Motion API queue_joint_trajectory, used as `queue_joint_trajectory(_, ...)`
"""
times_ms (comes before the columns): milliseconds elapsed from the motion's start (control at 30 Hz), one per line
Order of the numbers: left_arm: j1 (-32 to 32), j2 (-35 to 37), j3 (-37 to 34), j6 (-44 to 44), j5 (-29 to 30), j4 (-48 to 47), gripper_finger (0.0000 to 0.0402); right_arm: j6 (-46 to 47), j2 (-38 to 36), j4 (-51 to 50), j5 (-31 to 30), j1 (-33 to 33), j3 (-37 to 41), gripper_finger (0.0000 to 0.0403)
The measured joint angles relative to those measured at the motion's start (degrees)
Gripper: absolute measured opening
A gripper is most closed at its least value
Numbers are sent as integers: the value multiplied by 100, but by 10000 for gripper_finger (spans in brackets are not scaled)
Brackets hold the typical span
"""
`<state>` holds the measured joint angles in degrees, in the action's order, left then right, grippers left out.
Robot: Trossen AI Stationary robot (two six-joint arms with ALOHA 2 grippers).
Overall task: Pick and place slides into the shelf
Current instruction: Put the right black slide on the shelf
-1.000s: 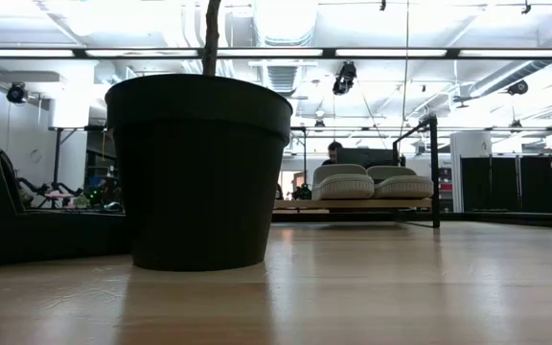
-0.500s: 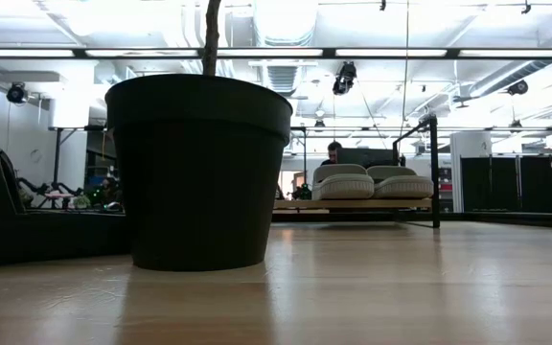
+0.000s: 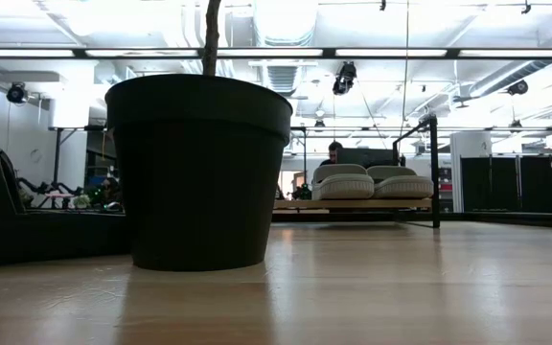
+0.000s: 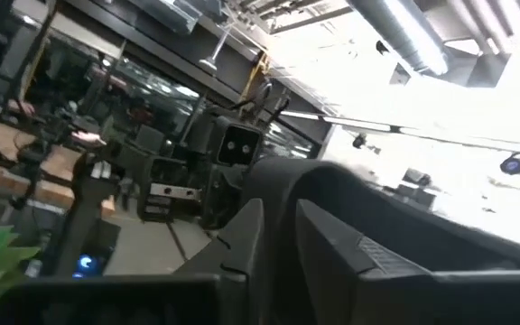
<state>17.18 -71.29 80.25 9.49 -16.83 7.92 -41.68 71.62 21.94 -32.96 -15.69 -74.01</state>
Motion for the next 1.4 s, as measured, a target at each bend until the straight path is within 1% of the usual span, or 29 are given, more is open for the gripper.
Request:
queue_joint_trajectory(100, 68, 251, 13, -58, 38, -435, 24, -398, -6, -158, -361, -296, -124, 85)
queue_joint_trajectory(300, 240, 682, 68, -836, 26, -1211, 24, -1677, -18, -226, -1368, -1112, -349, 120)
queue_joint_trajectory(500, 525, 957, 74, -1421, 81, -1965, 24, -2754, -11, -253, -1868, -2036, -436, 144)
queue_joint_trajectory(567, 615, 1006, 74, -1707, 40, -2095, 24, -3047, 25, -448, -2129, -2255, -436, 150)
queue_joint_trajectory(667, 739, 1043, 74, -2066, -194, -2099, 24, -3545, 101, -934, -2742, -2513, -428, 157)
queue_joint_trajectory(800, 874, 1043, 89, -2544, -846, -2041, 24, -4046, 212, -1795, -3442, -2625, -427, 164)
queue_joint_trajectory(867, 908, 1001, 118, -2709, -1103, -2038, 24, -4178, 260, -2027, -3701, -2637, -418, 165)
queue_joint_trajectory(967, 928, 915, 140, -2871, -1311, -2041, 24, -4261, 327, -2149, -3777, -2632, -418, 164)
queue_joint_trajectory(1133, 948, 850, 140, -2883, -1311, -2051, 23, -4832, 572, -2209, -3735, -2647, -414, 164)
queue_joint_trajectory(1400, 946, 860, 133, -3092, -1332, -2045, 23, -4856, 671, -2218, -3859, -2620, -432, 164)
